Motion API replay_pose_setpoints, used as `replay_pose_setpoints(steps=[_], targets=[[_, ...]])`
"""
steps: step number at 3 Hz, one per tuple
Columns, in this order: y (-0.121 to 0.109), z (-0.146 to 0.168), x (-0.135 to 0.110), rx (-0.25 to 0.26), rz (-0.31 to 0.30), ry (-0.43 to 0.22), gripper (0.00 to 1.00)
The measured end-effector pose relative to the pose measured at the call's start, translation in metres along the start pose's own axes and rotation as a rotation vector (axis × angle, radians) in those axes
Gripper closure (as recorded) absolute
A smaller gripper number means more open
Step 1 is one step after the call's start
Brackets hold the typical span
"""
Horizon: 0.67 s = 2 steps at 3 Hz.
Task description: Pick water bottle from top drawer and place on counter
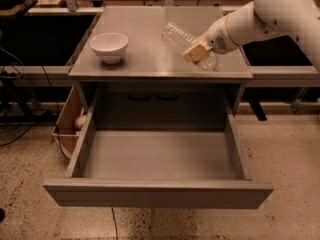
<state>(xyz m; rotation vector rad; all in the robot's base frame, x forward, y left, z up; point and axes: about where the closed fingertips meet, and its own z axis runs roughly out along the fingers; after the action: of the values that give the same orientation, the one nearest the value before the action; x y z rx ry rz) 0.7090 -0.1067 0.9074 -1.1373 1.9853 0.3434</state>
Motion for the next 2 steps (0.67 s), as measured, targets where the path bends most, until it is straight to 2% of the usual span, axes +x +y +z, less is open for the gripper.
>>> replay_pose_setpoints(steps=[1,2], targets=[[-0.042,0.015,-0.025,0.043,-0.022,-0.043,1.0],[-0.067,0.033,-0.029,0.055,-0.005,-0.041,1.0]])
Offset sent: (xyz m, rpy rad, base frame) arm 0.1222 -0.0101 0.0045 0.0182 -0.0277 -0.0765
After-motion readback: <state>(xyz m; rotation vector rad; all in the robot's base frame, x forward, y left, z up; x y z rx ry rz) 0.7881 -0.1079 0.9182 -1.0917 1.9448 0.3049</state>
